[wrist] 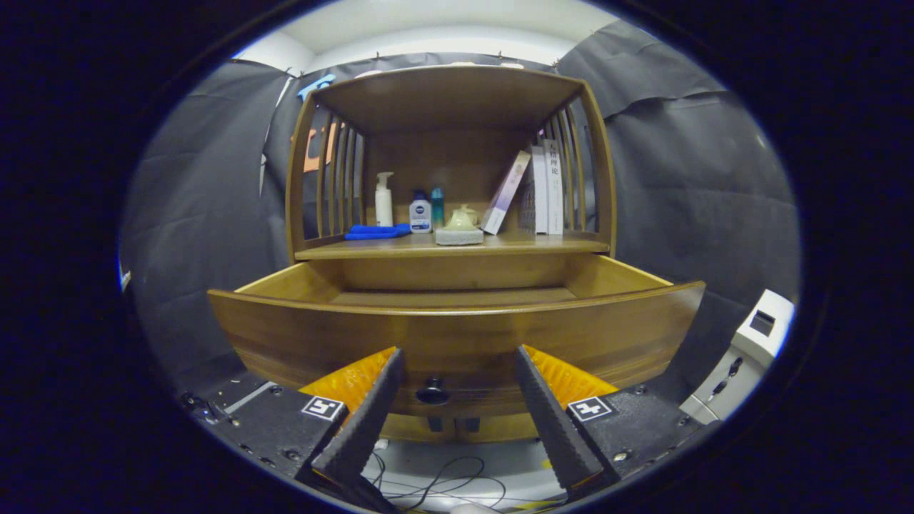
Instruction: Pull open the drawer, take out the items inside it, and place them on the countertop above the cabinet.
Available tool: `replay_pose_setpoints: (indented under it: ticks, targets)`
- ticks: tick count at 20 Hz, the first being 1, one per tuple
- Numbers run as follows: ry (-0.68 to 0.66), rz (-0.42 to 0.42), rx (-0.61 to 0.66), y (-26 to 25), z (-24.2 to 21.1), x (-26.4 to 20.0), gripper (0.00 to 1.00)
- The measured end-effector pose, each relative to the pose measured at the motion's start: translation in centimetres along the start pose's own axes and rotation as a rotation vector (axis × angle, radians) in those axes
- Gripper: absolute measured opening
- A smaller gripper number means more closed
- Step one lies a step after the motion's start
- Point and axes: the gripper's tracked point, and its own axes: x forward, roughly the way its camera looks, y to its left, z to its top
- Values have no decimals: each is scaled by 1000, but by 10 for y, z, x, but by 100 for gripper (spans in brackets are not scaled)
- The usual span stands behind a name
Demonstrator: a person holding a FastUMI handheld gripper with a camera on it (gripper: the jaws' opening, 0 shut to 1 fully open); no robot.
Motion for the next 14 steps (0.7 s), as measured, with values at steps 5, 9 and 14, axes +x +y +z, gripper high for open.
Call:
replay_pose_setpoints:
  ticks: [5,9,14]
  targets:
    - [4,-35,-19,5,-5,4,99]
    - [10,-41,-15,9,-4,5,98]
    - [24,-33,8,6,-2,18,97]
